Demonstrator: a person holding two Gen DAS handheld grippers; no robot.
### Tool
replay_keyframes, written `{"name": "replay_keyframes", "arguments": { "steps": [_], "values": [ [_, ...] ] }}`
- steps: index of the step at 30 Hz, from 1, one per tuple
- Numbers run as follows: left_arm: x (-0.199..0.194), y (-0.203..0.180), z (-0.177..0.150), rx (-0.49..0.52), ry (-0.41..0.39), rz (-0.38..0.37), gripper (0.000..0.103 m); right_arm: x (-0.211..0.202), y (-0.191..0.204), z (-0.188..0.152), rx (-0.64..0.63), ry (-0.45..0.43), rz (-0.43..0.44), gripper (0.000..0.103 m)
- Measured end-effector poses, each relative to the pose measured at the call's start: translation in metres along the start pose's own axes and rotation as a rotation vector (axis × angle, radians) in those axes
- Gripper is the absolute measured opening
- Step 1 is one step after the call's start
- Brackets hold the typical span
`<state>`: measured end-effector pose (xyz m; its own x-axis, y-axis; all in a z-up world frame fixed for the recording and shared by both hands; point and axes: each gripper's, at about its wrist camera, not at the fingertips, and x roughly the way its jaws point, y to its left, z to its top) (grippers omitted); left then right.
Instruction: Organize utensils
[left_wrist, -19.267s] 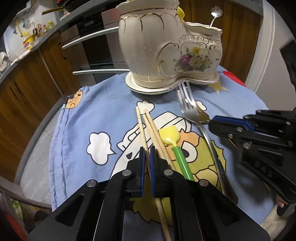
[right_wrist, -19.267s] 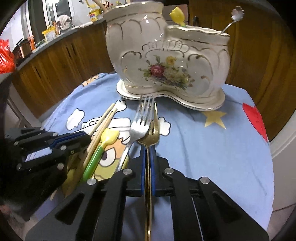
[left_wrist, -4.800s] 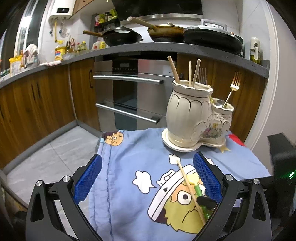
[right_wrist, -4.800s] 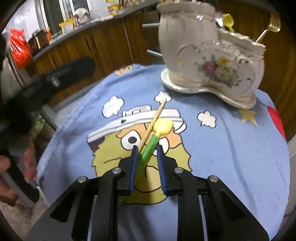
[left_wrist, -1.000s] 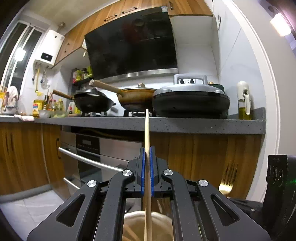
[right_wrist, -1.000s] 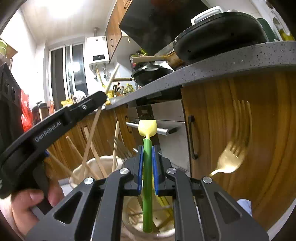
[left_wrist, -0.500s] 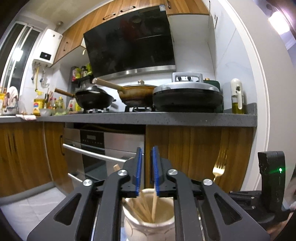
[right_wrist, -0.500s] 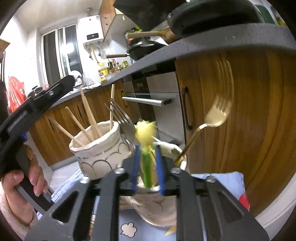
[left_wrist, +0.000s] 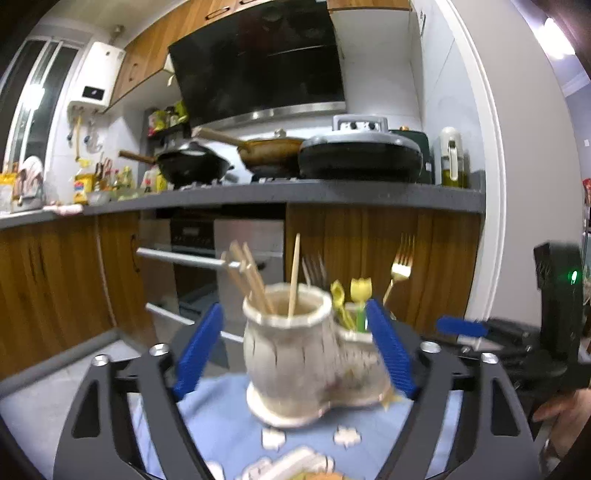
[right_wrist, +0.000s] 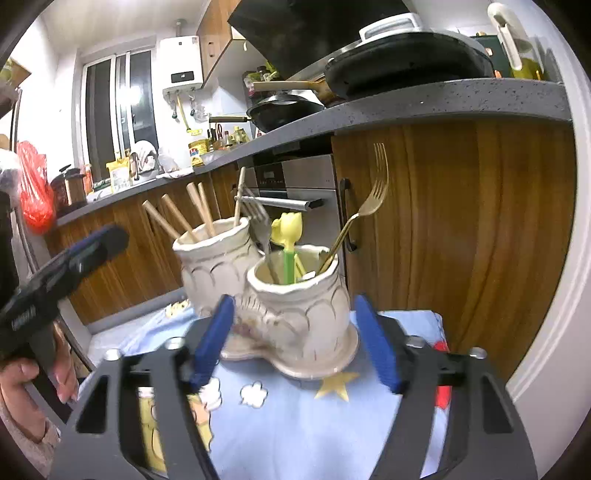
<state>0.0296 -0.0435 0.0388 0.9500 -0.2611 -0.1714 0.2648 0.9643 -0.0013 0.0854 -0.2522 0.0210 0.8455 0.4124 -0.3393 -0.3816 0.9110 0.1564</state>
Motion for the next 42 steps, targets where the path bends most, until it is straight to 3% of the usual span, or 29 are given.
{"name": "replay_keyframes", "arguments": {
  "steps": [8, 16, 22, 27, 42],
  "values": [
    [-0.017, 0.001, -0.039, 0.002, 0.015, 0.077, 0.097, -0.019, 0.016, -0.020, -0.083, -0.047, -0.077, 0.098],
    [-0.019, 0.016, -0.041, -0.034, 0.013, 0.114, 0.098, -0.021, 0.024, -0.028, -0.141, -0.127, -0.152, 0.098],
    [-0.020, 0.014, -0.041, -0.023, 0.012, 0.142, 0.098, -0.018, 0.019, -0.026, -0.122, -0.110, -0.147, 0.098],
    [-0.016, 0.002, -0.042, 0.028, 0.040, 0.103, 0.098, -0.015, 0.020, -0.026, -0.126, -0.096, -0.144, 0.098],
    [-0.011, 0.007, -0.045, 0.007, 0.064, 0.114, 0.098, -0.014, 0.021, -0.027, -0.127, -0.089, -0.143, 0.098]
  ]
}}
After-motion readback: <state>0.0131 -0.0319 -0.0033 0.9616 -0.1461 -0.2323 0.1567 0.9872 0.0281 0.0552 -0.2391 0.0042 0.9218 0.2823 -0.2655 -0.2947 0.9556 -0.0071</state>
